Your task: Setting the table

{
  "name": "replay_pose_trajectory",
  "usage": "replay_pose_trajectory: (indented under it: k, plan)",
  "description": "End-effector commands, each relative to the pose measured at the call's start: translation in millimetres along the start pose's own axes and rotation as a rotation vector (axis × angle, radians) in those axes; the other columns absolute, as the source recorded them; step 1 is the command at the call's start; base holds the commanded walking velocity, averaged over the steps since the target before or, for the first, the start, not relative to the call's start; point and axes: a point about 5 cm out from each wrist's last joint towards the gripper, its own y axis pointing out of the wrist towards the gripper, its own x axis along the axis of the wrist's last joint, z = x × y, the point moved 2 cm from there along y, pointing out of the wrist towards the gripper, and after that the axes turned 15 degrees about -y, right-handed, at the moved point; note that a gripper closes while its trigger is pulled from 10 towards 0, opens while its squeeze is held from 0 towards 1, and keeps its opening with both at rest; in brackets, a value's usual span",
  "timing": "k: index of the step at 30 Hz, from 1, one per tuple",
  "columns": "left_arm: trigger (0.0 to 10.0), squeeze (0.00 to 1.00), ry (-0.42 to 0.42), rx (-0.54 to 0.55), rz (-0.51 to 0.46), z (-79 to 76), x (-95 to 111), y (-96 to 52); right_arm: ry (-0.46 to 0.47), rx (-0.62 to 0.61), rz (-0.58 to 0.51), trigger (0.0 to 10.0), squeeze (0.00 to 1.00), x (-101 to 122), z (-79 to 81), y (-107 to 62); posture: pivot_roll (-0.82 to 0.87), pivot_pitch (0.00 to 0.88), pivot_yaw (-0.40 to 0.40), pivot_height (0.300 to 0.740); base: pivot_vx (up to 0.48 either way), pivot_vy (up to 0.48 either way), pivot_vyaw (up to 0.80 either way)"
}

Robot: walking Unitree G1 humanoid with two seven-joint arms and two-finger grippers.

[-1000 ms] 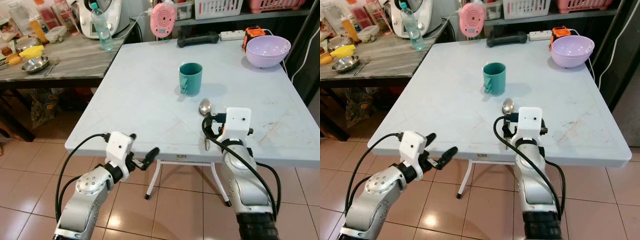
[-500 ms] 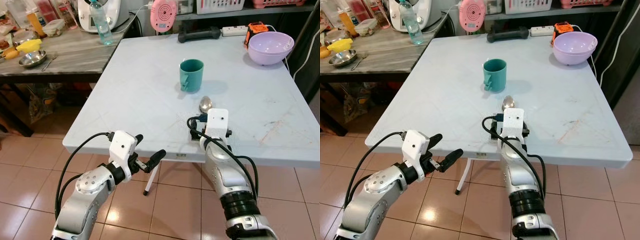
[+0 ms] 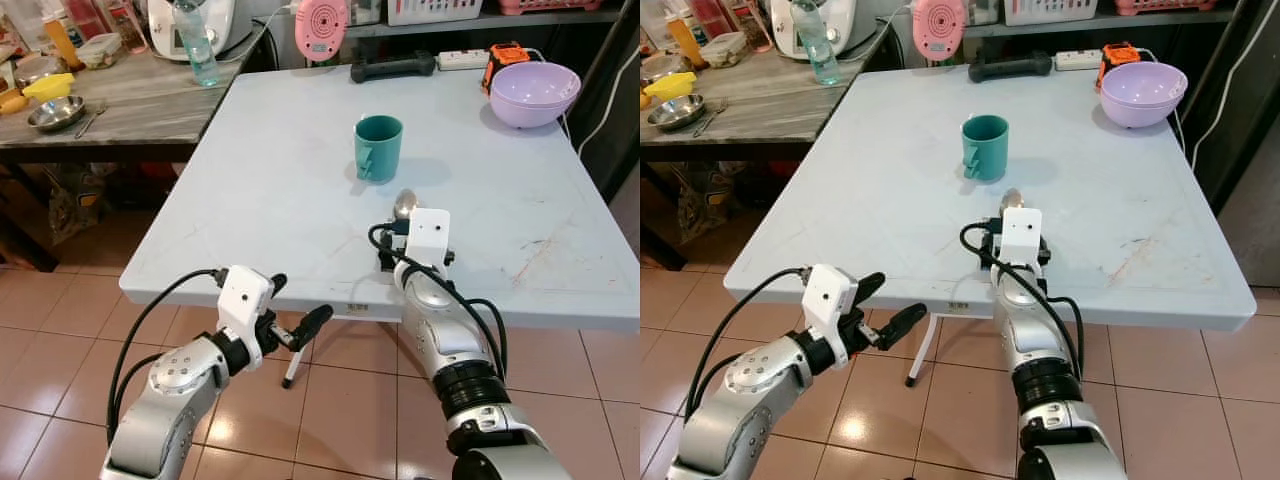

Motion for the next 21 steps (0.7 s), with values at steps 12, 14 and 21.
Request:
replay_pose_trajectory:
  k: [12, 14, 21]
  plan:
    - [10.0, 0.00, -0.028, -0.108, -0.030, -16.4, 20, 8.7, 0.024, 0.045, 0.073, 0.0, 0.00, -13, 11.0, 0.1, -0.09, 0.137, 0.137, 0.740, 0.000, 0.000, 0.00]
    - [10.0, 0.00, -0.030, -0.109, -0.029, -17.2, 20, 8.7, 0.025, 0.042, 0.079, 0.0, 0.00, -15, 10.2, -0.3, -0.09, 0.133, 0.137, 0.740, 0.000, 0.000, 0.00]
    - [10.0, 0.00, -0.040, -0.109, -0.009, -19.2, 12, 5.8, 0.040, 0.046, 0.121, 0.0, 0.00, -26, 8.7, -2.0, -0.09, 0.130, 0.139, 0.740, 0.000, 0.000, 0.00]
